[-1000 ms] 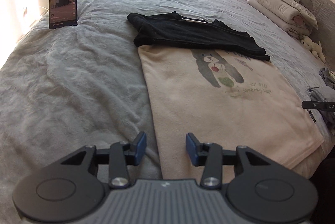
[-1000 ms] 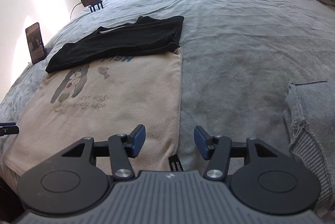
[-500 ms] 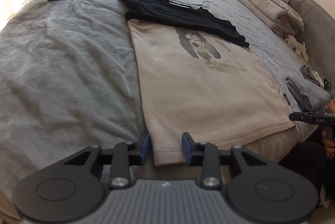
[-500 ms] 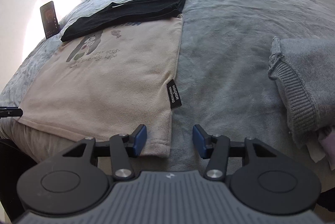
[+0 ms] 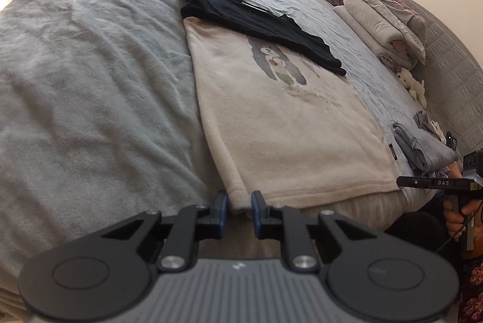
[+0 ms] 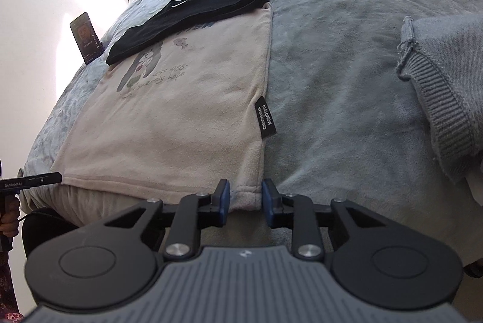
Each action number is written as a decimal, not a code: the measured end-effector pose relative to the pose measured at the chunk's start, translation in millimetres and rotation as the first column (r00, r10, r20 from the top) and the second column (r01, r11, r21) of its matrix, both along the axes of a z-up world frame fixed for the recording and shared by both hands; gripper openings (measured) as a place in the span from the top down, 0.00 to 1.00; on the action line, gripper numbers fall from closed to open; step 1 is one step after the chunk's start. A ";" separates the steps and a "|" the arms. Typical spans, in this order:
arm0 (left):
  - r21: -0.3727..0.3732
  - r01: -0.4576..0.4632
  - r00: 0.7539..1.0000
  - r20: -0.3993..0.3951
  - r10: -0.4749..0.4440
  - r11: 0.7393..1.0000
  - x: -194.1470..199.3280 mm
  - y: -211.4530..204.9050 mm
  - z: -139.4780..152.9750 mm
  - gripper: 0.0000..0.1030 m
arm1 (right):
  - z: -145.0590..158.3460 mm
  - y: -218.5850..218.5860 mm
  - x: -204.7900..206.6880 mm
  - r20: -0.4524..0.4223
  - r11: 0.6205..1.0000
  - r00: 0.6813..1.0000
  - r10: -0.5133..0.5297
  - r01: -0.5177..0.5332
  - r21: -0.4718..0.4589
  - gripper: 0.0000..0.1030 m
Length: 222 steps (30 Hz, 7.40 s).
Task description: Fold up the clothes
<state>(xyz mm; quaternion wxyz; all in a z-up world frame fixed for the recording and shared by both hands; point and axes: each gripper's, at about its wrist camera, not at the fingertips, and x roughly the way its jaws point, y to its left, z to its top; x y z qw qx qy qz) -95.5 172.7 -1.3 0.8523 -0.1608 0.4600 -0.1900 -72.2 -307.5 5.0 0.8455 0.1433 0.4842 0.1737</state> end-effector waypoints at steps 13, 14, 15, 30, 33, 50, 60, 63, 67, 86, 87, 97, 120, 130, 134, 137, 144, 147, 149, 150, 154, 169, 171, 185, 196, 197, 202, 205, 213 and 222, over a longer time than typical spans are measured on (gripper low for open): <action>-0.266 -0.067 0.998 -0.005 0.068 0.961 0.3 25.7 5.3 0.92 | 11.7 -18.1 -4.7 0.018 0.976 0.997 -0.080 0.075 0.205 0.87; -0.295 -0.071 0.997 0.010 0.077 0.953 1.2 26.9 9.0 0.92 | 16.3 -17.6 -3.2 0.032 0.974 0.995 -0.089 0.081 0.211 0.87; -0.315 -0.075 0.996 0.023 0.086 0.946 3.2 26.7 12.6 0.92 | 21.1 -16.4 -1.1 0.047 0.974 0.994 -0.097 0.085 0.212 0.87; -0.272 -0.283 0.950 0.055 0.308 0.920 101.4 16.3 31.5 0.92 | 38.1 19.1 91.5 0.201 0.971 0.950 -0.237 0.230 0.058 0.87; -0.251 -0.339 0.936 0.007 0.352 0.907 128.4 16.2 24.9 0.92 | 32.0 25.4 116.1 0.189 0.957 0.939 -0.288 0.286 0.036 0.87; -0.313 -0.500 0.855 -0.033 0.517 0.807 160.9 19.5 -14.8 0.72 | 3.1 34.0 156.5 0.231 0.927 0.899 -0.372 0.373 0.038 0.77; -0.212 -0.413 0.890 0.114 0.442 0.886 159.2 8.7 -3.6 0.57 | 8.7 26.6 150.6 0.316 0.924 0.873 -0.371 0.379 0.036 0.59; -0.152 -0.369 0.908 0.151 0.391 0.917 161.4 -1.8 -2.3 0.57 | 4.4 33.1 152.7 0.331 0.944 0.892 -0.309 0.329 -0.005 0.59; -0.055 -0.318 0.926 0.197 0.322 0.947 162.5 -15.2 -6.6 0.58 | -5.7 48.4 157.4 0.356 0.963 0.915 -0.189 0.243 -0.113 0.59; -0.009 -0.388 0.854 0.374 0.362 0.922 154.5 -18.7 3.4 0.95 | 4.6 57.6 159.9 0.555 0.928 0.808 -0.196 0.336 -0.162 0.92; 0.006 -0.396 0.859 0.356 0.368 0.918 158.5 -18.7 0.1 0.95 | 0.7 58.2 164.4 0.542 0.925 0.817 -0.198 0.339 -0.173 0.92; 0.074 -0.409 0.871 0.331 0.364 0.910 172.7 -25.0 -12.4 0.90 | -20.6 58.8 174.0 0.490 0.914 0.847 -0.208 0.346 -0.211 0.91; 0.071 -0.438 0.774 0.536 0.336 0.896 144.9 -38.9 7.2 0.91 | 1.2 64.6 150.2 0.632 0.890 0.744 -0.217 0.417 -0.185 0.92; 0.150 -0.478 0.827 0.408 0.387 0.865 164.0 -34.7 -5.1 0.70 | -13.3 72.3 165.4 0.572 0.865 0.802 -0.170 0.400 -0.304 0.64; 0.142 -0.459 0.803 0.487 0.342 0.877 147.6 -45.4 11.6 0.67 | -1.4 80.2 154.2 0.598 0.879 0.786 -0.159 0.388 -0.277 0.64; 0.144 -0.409 0.800 0.532 0.278 0.901 139.3 -60.5 19.3 0.61 | 6.2 97.0 145.3 0.608 0.908 0.785 -0.120 0.334 -0.252 0.64; 0.232 -0.150 0.857 0.516 0.009 0.961 134.1 -116.3 8.2 0.57 | 2.2 157.3 125.3 0.593 0.946 0.799 0.095 0.113 -0.304 0.64; 0.313 -0.041 0.861 0.493 -0.125 0.949 130.3 -138.6 -2.7 0.56 | -5.7 175.1 121.8 0.570 0.936 0.802 0.180 0.040 -0.351 0.63; 0.365 0.003 0.873 0.454 -0.180 0.931 132.9 -147.9 -11.0 0.54 | -11.8 180.5 123.2 0.542 0.925 0.813 0.213 0.010 -0.379 0.63; 0.367 0.010 0.881 0.437 -0.181 0.930 135.6 -147.8 -13.7 0.52 | -16.0 181.6 125.7 0.516 0.918 0.827 0.222 0.001 -0.396 0.63; 0.342 0.021 0.905 0.393 -0.164 0.939 142.2 -141.3 -19.2 0.48 | -22.8 175.0 134.4 0.469 0.927 0.862 0.192 -0.002 -0.376 0.53; 0.261 0.088 0.917 0.356 -0.180 0.961 144.9 -94.8 -16.1 0.48 | -19.8 137.2 141.5 0.452 0.957 0.876 0.169 -0.036 -0.287 0.47; 0.244 0.094 0.919 0.353 -0.179 0.965 144.2 -85.2 -15.5 0.48 | -19.6 129.2 143.6 0.450 0.961 0.879 0.158 -0.033 -0.274 0.47; 0.148 0.036 0.944 0.320 -0.083 0.988 142.8 -27.0 -12.5 0.39 | -16.9 78.7 150.9 0.433 0.956 0.898 0.084 0.050 -0.289 0.47; 0.175 -0.104 0.970 0.237 0.060 0.979 142.8 -5.6 -5.4 0.32 | -4.0 40.8 139.7 0.408 0.957 0.911 -0.065 0.173 -0.232 0.43; 0.141 -0.119 0.971 0.221 0.086 0.983 142.7 -0.6 -3.9 0.32 | -4.0 35.7 139.1 0.387 0.957 0.917 -0.097 0.192 -0.217 0.43; -0.053 -0.169 0.979 0.106 0.174 0.984 131.1 23.2 -1.5 0.35 | -4.6 12.7 133.8 0.270 0.957 0.936 -0.226 0.265 -0.118 0.43; -0.129 -0.190 0.979 0.046 0.197 0.973 120.1 29.8 -6.1 0.46 | -1.7 0.3 123.7 0.196 0.954 0.938 -0.287 0.298 -0.026 0.43; -0.323 -0.284 0.959 -0.093 0.268 0.903 103.5 36.5 -22.0 0.47 | 0.3 -5.6 101.0 0.074 0.942 0.947 -0.311 0.298 0.155 0.43; -0.339 -0.466 0.884 -0.150 0.442 0.817 111.3 15.5 -33.0 0.60 | -9.5 6.1 107.9 0.055 0.903 0.919 -0.391 0.371 0.217 0.59</action>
